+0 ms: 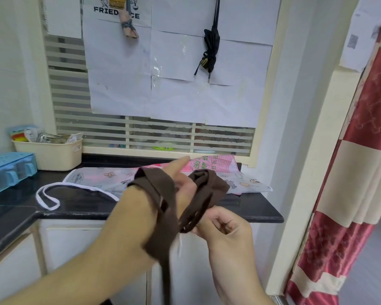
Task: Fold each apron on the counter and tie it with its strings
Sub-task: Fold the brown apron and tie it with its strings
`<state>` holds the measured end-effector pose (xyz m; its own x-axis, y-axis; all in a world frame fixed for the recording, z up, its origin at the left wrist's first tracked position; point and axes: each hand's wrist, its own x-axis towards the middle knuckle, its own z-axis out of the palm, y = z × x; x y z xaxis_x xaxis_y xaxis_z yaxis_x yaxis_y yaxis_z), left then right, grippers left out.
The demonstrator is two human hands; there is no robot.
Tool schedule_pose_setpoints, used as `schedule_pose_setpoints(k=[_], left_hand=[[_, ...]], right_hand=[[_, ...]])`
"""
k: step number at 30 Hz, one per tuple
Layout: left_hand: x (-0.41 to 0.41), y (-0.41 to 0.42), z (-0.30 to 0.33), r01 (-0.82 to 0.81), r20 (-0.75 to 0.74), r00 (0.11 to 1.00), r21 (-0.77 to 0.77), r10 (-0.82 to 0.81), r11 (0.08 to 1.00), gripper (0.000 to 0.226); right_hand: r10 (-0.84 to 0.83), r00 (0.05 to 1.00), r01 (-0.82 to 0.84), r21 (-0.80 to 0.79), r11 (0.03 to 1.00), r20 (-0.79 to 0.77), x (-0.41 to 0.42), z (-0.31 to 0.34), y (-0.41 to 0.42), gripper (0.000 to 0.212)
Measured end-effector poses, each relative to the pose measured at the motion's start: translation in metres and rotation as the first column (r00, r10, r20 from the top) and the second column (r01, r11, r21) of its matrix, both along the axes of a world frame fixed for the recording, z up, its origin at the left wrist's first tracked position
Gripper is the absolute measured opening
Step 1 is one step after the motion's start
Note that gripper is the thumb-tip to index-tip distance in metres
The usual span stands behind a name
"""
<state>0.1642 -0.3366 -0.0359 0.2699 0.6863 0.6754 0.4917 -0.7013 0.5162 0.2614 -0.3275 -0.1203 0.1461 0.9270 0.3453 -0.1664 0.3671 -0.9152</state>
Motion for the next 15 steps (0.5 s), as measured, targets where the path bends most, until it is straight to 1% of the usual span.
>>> schedule_pose_setpoints(k=[1,2,3,5,6,7,8,9,10,11,12,13,15], left_hand=[[-0.027,-0.015,-0.005,0.009,0.048,0.999,-0.043,-0.007,0.999,0.054],[-0.056,-0.004,-0.007,-0.182,0.090,0.977,-0.126,0.195,0.975,0.042],[-0.071,0.001,-0.012,-0.233,0.065,0.967,-0.167,0.247,0.958,0.035],[-0.088,0.018,-0.012,-0.258,-0.089,0.966,-0.328,0.242,0.909,0.017],[-0.088,0.027,-0.010,-0.284,-0.186,0.956,-0.411,0.225,0.866,0.016],[-0.088,0.034,-0.012,-0.312,-0.267,0.941,-0.444,0.209,0.840,0.028],[-0.092,0.040,-0.015,-0.311,-0.323,0.933,-0.495,0.161,0.811,0.042],[-0.095,0.041,-0.016,-0.303,-0.338,0.933,-0.557,0.122,0.773,0.054],[-0.095,0.037,-0.017,-0.267,-0.289,0.953,-0.646,0.094,0.715,0.060],[-0.095,0.032,-0.017,-0.193,-0.192,0.979,-0.742,0.073,0.642,0.061],[-0.094,0.030,-0.018,-0.095,-0.094,0.995,-0.802,0.032,0.590,0.059],[-0.095,0.028,-0.017,-0.029,-0.066,0.997,-0.813,-0.042,0.582,0.055],[-0.099,0.027,-0.018,-0.004,-0.121,0.981,-0.794,-0.151,0.608,0.035]], right_hand=[[0.023,0.999,-0.024,-0.014,1.000,-0.048,-0.001,-0.002,0.001,0.026],[0.045,0.994,-0.050,-0.045,0.998,-0.104,-0.001,-0.005,0.002,0.023],[0.065,0.985,-0.078,-0.079,0.994,-0.162,-0.001,-0.006,0.002,0.021],[0.100,0.970,-0.130,-0.127,0.983,-0.223,-0.002,-0.009,0.002,0.019],[0.119,0.962,-0.159,-0.148,0.976,-0.246,-0.003,-0.009,0.000,0.019],[0.135,0.953,-0.186,-0.169,0.968,-0.271,-0.004,-0.008,-0.002,0.018],[0.141,0.946,-0.202,-0.193,0.960,-0.291,-0.004,-0.008,-0.004,0.017],[0.142,0.941,-0.212,-0.209,0.955,-0.306,-0.005,-0.007,-0.004,0.017],[0.140,0.939,-0.214,-0.217,0.953,-0.314,-0.004,-0.008,-0.004,0.018],[0.138,0.937,-0.215,-0.218,0.952,-0.321,-0.003,-0.009,-0.003,0.020],[0.130,0.938,-0.208,-0.222,0.953,-0.323,-0.001,-0.010,-0.002,0.023],[0.128,0.937,-0.208,-0.225,0.952,-0.326,-0.001,-0.011,-0.002,0.023],[0.142,0.935,-0.226,-0.236,0.945,-0.326,-0.001,-0.013,-0.001,0.020]])
